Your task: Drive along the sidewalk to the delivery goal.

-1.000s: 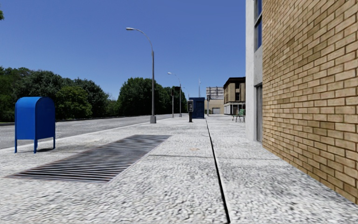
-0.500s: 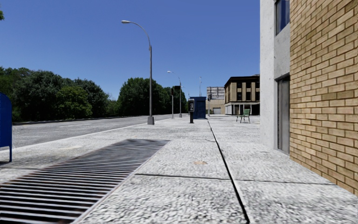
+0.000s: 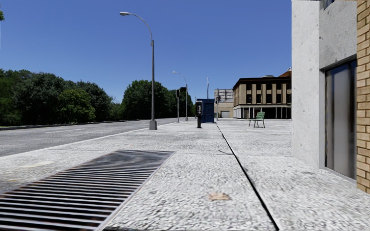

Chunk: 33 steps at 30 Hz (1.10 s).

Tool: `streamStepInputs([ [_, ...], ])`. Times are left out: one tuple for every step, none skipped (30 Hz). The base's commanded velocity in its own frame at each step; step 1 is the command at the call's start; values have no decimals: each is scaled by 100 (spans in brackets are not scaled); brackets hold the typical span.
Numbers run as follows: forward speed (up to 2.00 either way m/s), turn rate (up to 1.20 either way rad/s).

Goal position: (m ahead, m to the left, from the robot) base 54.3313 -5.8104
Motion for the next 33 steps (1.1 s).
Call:
streamStepInputs([
  [200, 0],
  [200, 0],
  [200, 0],
  [200, 0],
  [200, 0],
  [200, 0],
  [200, 0],
  [200, 0],
  [200, 0],
  [200, 0],
  [200, 0],
  [200, 0],
  [200, 0],
  [200, 0],
  [200, 0],
  [200, 0],
  [200, 0],
  [200, 0],
  [200, 0],
  [200, 0],
  [200, 0],
  [200, 0],
  [200, 0],
  [200, 0],
  [200, 0],
  [200, 0],
  [200, 0],
  [200, 0],
  [200, 0],
  [200, 0],
  [200, 0],
  [200, 0],
  [200, 0],
])
